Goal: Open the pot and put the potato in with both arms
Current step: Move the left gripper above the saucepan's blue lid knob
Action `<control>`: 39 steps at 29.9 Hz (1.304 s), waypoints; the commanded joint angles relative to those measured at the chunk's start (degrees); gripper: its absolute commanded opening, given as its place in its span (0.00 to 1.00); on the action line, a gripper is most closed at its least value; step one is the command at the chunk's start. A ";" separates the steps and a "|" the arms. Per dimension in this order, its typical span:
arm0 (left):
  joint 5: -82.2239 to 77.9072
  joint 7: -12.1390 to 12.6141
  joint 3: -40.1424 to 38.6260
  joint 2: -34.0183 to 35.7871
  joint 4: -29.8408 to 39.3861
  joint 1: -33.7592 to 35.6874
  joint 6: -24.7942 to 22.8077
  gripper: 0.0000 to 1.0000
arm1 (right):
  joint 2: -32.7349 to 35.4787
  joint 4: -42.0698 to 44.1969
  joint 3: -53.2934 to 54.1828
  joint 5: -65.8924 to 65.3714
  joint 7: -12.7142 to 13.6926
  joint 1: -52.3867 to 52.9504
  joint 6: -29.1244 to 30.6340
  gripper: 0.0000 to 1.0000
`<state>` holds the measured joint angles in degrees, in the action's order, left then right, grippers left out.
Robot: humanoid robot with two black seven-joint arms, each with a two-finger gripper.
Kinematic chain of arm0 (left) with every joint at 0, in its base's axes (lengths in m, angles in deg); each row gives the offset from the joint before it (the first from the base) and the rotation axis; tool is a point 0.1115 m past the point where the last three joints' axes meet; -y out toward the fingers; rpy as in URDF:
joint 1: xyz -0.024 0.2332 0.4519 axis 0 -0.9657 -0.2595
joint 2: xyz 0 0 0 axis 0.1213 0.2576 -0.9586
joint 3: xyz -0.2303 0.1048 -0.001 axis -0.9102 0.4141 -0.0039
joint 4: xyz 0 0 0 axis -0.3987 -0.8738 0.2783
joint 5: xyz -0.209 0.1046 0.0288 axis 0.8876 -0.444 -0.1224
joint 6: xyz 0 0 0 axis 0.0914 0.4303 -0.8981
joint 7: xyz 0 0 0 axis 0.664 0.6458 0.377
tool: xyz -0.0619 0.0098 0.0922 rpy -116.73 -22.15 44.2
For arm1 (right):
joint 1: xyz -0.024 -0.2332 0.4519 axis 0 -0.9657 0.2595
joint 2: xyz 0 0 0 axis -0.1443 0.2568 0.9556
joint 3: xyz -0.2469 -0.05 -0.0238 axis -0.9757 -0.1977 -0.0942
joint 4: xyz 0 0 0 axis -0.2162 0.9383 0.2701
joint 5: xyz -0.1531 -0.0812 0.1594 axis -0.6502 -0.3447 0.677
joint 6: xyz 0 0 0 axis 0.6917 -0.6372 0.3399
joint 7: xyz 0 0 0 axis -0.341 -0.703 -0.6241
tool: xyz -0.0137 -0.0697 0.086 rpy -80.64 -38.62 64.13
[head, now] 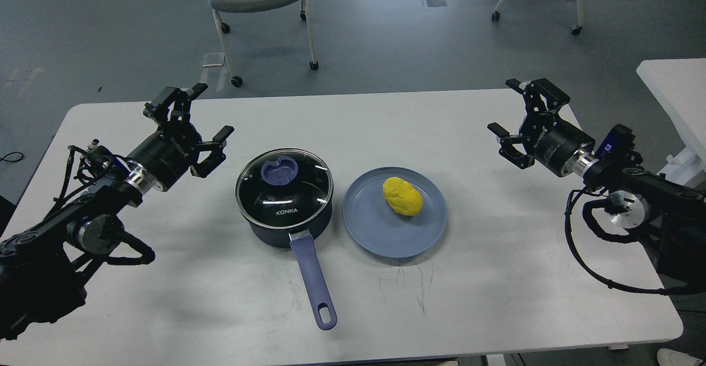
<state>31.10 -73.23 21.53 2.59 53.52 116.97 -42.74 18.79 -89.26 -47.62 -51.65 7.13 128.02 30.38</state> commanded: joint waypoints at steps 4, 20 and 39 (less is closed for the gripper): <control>0.02 0.66 0.00 0.45 0.08 0.08 -0.12 0.98 | -0.25 0.29 0.01 -0.11 0.01 -0.44 0.00 0.98; -4.98 -0.04 0.97 9.93 2.62 10.53 -0.12 0.98 | -0.51 0.30 -0.08 -0.11 0.01 0.26 0.00 0.98; -74.41 -3.87 3.50 14.69 31.64 17.56 2.75 0.98 | -0.51 -0.23 -0.61 -0.20 0.01 0.35 0.00 0.99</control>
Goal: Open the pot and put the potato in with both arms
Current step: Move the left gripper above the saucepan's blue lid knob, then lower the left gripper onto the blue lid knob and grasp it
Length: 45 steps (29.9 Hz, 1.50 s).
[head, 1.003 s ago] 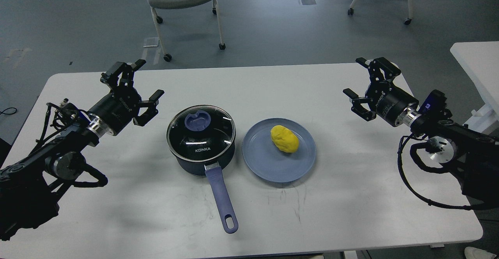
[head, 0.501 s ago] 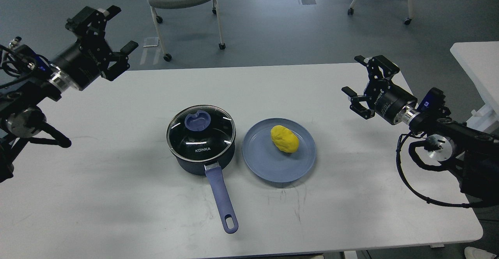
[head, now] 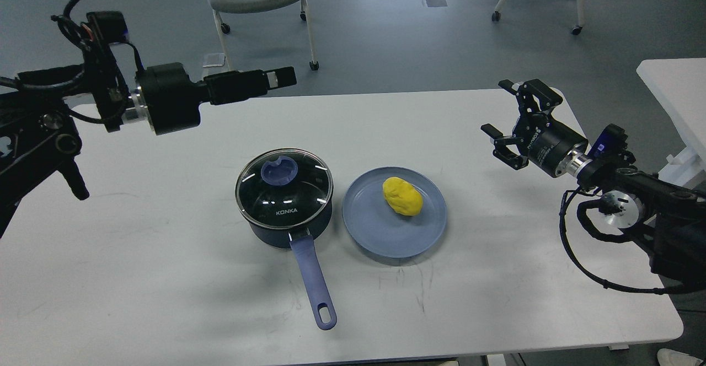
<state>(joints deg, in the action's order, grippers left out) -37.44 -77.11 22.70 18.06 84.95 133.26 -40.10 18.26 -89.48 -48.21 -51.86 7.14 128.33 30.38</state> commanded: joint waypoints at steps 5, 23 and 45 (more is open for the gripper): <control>-13.09 0.00 16.65 -0.79 -0.05 11.02 0.11 0.98 | 0.19 -0.02 -0.10 0.01 0.01 -0.04 0.00 0.99; -20.57 0.00 30.03 -4.04 -8.04 15.87 0.02 0.98 | 0.63 -0.54 -0.10 -0.08 0.01 -0.39 0.00 1.00; -20.39 0.00 30.82 -6.50 -11.12 13.50 0.63 0.95 | 0.63 -0.28 -0.10 -0.08 0.01 -0.65 0.00 1.00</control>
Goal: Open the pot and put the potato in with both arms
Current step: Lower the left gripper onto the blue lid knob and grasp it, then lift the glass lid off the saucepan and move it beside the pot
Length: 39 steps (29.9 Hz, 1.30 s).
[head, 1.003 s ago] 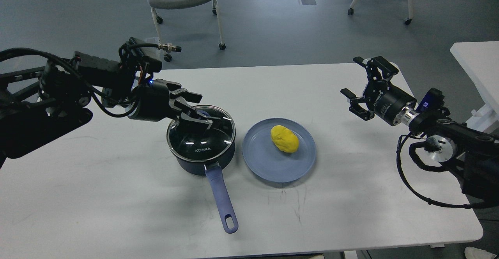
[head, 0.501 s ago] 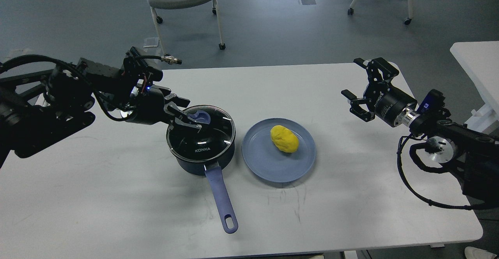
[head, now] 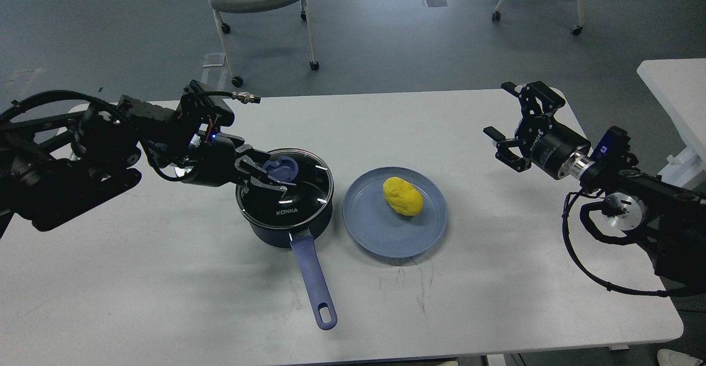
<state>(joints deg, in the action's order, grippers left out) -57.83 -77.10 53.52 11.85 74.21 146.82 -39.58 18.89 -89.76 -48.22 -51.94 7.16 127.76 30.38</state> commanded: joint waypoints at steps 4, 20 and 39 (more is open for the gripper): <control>0.00 0.00 0.00 -0.64 -1.44 -0.77 1.77 0.94 | 0.00 0.00 -0.09 0.00 -0.02 -0.08 0.00 1.00; 0.35 0.00 -0.09 -0.55 -1.62 -1.04 2.48 0.38 | 0.00 0.09 -0.09 0.00 -0.02 -0.08 0.00 1.00; 0.35 0.00 0.09 21.40 5.41 -1.11 3.97 0.36 | 0.00 0.00 -0.09 0.00 -0.02 -0.08 0.00 1.00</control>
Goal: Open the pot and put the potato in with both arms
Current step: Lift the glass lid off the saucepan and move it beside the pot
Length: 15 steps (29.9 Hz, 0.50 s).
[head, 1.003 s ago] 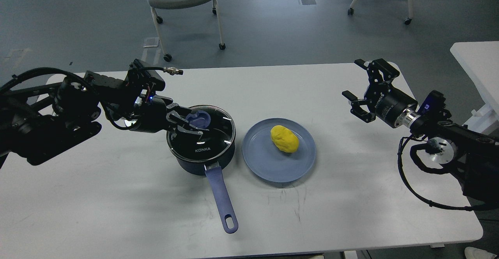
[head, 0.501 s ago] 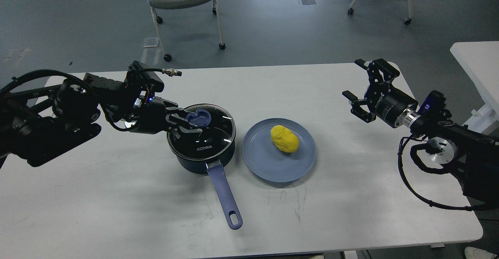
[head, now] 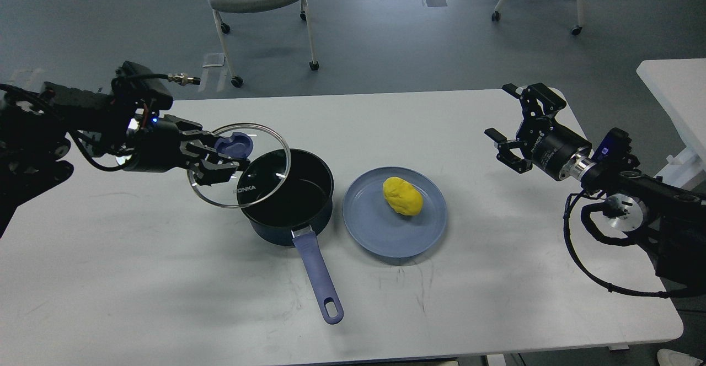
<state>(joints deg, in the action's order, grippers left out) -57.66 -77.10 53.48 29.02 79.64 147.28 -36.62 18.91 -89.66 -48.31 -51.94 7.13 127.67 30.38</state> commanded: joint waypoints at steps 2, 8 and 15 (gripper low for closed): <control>0.27 -0.01 0.04 6.79 -0.55 -4.21 2.41 0.36 | -0.02 -0.01 0.00 0.00 0.01 0.00 0.00 1.00; 0.79 -0.01 0.04 10.31 -2.48 -9.75 5.40 0.37 | -0.02 -0.01 0.00 0.00 0.01 -0.09 0.00 1.00; 2.11 -0.01 -0.13 7.42 -9.32 -14.76 9.18 0.38 | -0.02 -0.01 -0.17 0.00 0.01 -0.09 0.00 1.00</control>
<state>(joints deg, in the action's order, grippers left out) -55.95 -77.11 53.50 38.50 74.17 134.21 -28.84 18.89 -89.70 -48.41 -51.94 7.14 127.62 30.38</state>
